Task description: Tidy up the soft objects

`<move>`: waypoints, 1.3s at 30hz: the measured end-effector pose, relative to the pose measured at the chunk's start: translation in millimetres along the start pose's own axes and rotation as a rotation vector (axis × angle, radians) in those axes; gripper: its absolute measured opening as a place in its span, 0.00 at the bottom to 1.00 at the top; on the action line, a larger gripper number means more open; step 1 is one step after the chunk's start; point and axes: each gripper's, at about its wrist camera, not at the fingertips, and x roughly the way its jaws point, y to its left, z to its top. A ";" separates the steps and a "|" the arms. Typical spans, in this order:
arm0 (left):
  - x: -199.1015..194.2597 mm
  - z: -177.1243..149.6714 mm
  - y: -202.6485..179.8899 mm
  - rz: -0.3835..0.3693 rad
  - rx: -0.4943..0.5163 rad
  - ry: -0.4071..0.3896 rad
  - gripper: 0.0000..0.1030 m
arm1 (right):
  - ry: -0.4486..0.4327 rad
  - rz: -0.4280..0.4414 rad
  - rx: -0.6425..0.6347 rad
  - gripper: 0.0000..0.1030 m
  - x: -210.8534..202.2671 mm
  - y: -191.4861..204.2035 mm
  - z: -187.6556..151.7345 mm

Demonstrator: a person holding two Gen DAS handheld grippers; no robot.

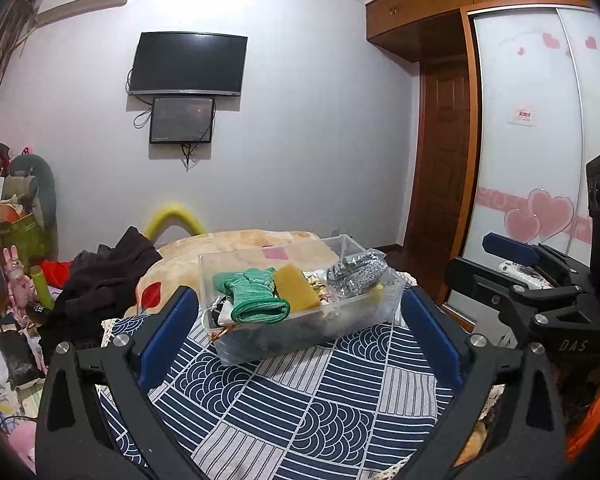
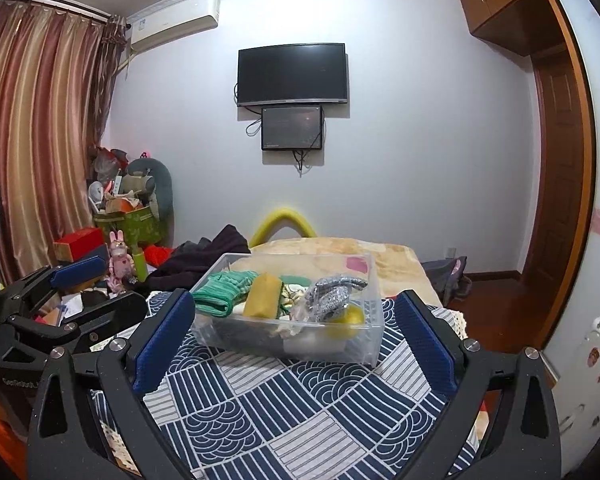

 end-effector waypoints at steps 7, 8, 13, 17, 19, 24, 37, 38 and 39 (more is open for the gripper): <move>-2.4 0.3 1.0 0.007 0.001 -0.007 1.00 | -0.004 -0.004 0.001 0.99 -1.7 0.2 1.4; -2.8 0.3 1.0 0.007 -0.001 -0.007 1.00 | -0.004 -0.005 0.001 0.99 -2.1 0.2 1.3; -3.8 0.6 1.2 0.011 0.001 -0.011 1.00 | -0.007 -0.007 0.000 0.99 -1.9 -0.2 1.6; -5.0 0.7 1.3 0.011 0.000 -0.013 1.00 | -0.009 -0.007 -0.001 0.99 -2.6 0.1 2.4; -5.1 0.7 1.0 0.012 0.002 -0.013 1.00 | -0.010 -0.007 -0.001 0.99 -2.8 0.2 2.4; -5.9 -0.3 0.2 0.006 0.002 -0.019 1.00 | -0.016 -0.009 -0.001 0.99 -4.3 0.4 3.6; -4.9 -2.9 -4.9 0.000 0.016 -0.010 1.00 | -0.013 -0.013 0.005 0.99 -5.8 -0.7 2.9; -4.9 -2.7 -3.8 -0.001 0.008 -0.009 1.00 | -0.013 -0.013 0.005 0.99 -5.7 -0.6 3.0; -5.2 -2.4 -2.5 -0.003 0.002 -0.007 1.00 | -0.012 -0.014 0.005 0.99 -5.5 -0.6 3.2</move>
